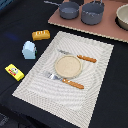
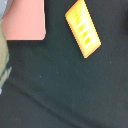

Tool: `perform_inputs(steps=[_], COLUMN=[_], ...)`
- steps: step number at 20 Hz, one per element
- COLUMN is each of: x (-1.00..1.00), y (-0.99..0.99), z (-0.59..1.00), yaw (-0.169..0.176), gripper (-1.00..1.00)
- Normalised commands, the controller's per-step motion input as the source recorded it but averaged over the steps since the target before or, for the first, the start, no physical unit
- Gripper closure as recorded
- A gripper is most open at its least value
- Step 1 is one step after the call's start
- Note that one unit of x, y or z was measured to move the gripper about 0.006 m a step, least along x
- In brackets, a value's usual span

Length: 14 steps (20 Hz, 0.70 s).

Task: Place the bread, butter, and milk from the table onto the serving area.

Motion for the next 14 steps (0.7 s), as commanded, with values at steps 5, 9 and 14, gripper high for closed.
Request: perform_inputs(steps=[5, 9, 14], x=[-0.29, -0.3, -0.34], y=[-0.22, -0.21, -0.19], z=[-1.0, -1.0, -0.68], yaw=[0.015, 0.012, 0.028], gripper=[-1.0, -1.0, -1.0])
